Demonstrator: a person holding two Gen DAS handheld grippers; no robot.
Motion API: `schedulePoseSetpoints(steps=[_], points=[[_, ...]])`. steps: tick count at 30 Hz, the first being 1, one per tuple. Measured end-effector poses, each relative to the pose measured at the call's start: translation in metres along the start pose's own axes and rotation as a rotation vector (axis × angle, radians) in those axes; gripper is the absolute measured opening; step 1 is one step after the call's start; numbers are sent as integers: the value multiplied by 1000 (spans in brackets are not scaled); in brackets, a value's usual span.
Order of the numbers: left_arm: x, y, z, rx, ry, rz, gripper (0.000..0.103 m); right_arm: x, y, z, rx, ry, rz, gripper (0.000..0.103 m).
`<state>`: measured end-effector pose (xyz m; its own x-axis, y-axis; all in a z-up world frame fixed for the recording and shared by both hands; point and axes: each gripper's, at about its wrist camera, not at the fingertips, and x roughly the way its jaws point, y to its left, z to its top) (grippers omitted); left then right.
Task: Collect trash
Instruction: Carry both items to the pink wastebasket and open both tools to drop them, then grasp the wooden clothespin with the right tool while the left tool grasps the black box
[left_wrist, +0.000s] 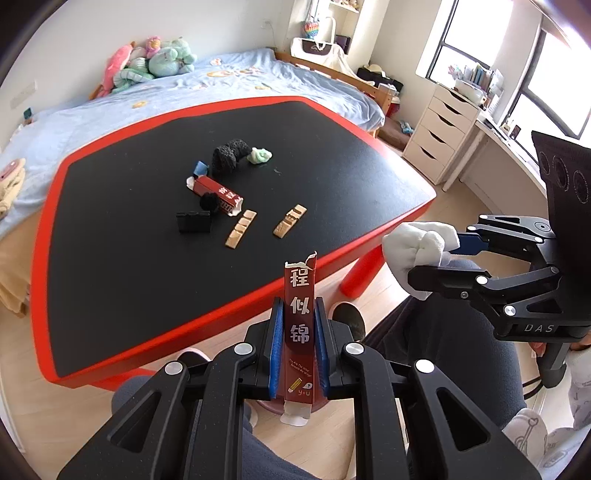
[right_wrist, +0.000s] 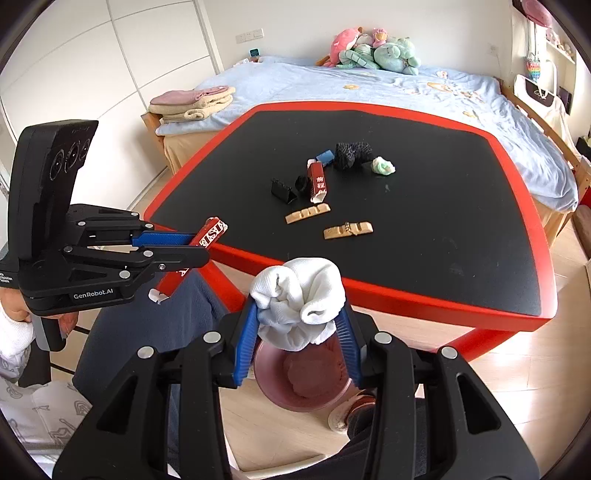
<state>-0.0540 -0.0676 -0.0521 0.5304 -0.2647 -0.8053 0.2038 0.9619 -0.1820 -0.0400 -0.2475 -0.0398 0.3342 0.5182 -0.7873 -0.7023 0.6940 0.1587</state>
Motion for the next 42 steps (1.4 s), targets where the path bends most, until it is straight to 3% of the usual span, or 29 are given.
schedulePoseSetpoints(steps=[14,15,16,17,18,20,21,27,42], points=[[4,-9,-20,12,41,-15,16,11,9,-22,0,47,39,42],[5,-9,-20,11,45,-19,17,12,10,-22,-1,49,43,45],[5,-9,-21,10,45,-21,19,12,10,-23,-3,53,50,55],[5,-8,-20,9,48,-20,28,13,9,-23,-4,57,58,68],[6,-7,-21,6,50,-18,49,14,10,-24,-5,57,58,74],[5,-4,-21,-7,33,-12,79,16,9,-25,-5,66,44,92],[4,-3,-21,-15,24,-9,88,18,8,-25,-4,72,37,93],[4,6,-22,-43,14,30,95,26,2,-28,11,104,6,98],[4,18,-19,-80,20,59,95,27,-4,-24,34,100,6,100]])
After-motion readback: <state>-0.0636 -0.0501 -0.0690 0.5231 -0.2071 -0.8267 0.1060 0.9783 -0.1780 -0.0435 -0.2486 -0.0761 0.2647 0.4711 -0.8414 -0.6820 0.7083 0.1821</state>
